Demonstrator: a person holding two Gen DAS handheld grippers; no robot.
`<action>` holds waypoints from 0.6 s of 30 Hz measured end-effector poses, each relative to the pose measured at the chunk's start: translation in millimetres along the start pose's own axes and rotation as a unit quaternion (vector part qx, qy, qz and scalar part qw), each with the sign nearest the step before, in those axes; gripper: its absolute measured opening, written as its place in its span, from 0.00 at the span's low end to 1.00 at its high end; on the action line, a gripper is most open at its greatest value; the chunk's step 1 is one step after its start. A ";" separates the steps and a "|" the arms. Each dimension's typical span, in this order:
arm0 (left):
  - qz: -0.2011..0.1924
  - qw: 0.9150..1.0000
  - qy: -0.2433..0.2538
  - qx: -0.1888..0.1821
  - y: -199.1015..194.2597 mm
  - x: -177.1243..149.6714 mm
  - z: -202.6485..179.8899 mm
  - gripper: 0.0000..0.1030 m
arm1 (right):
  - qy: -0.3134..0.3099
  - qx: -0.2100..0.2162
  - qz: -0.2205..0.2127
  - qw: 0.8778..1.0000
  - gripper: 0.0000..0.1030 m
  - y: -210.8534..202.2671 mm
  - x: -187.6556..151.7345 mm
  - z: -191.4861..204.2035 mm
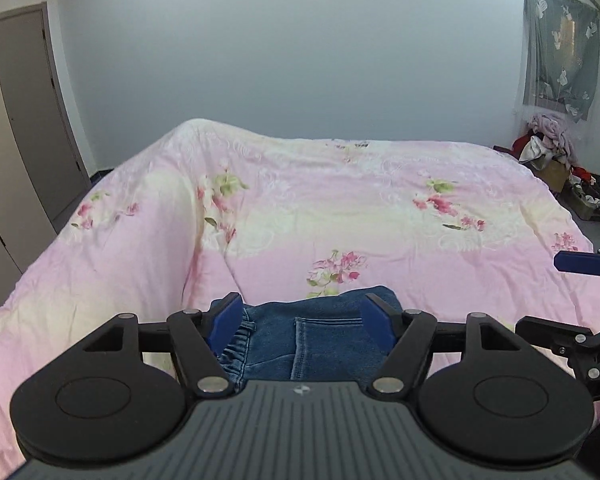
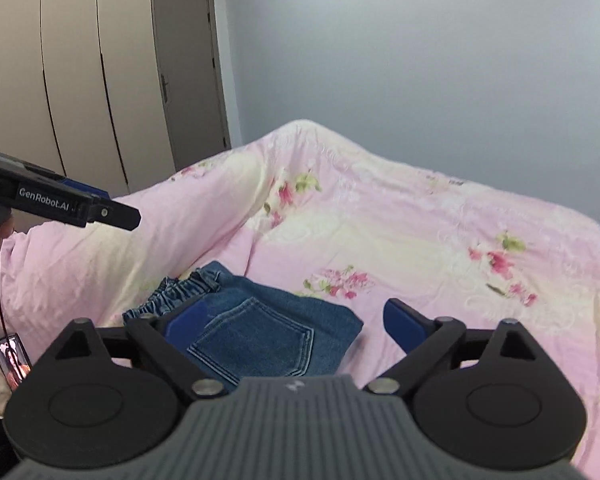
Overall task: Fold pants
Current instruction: 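Release the jeans with both tools and pull them back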
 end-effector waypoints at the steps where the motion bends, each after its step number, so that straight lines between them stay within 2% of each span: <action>1: -0.007 1.000 -0.001 0.006 -8.7 -3.5 -7.9 0.79 | -0.006 -0.002 -0.009 1.000 0.91 -13.1 -0.8 2.3; 8: -0.017 0.995 0.007 0.096 -42.2 -42.7 -57.6 0.79 | -0.023 -0.002 -0.031 0.999 0.95 -75.4 -30.4 13.9; 13: -0.012 0.996 0.006 0.092 -57.0 -69.3 -78.0 0.80 | -0.030 -0.017 -0.028 0.999 0.95 -99.8 -65.5 18.4; 18: -0.007 0.994 -0.006 0.107 -60.4 -99.1 -85.5 0.87 | -0.003 -0.026 -0.029 0.999 0.95 -109.2 -92.5 20.7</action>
Point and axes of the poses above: each gripper's, at about its wrist camera, not at the fingertips, and y roughly the way its jaws point, z to its left, x to its top, the point moved 5 cm from there along y, roughly the way its jaws point, and after that the axes turned 9 degrees about y, right-handed, at the moved point
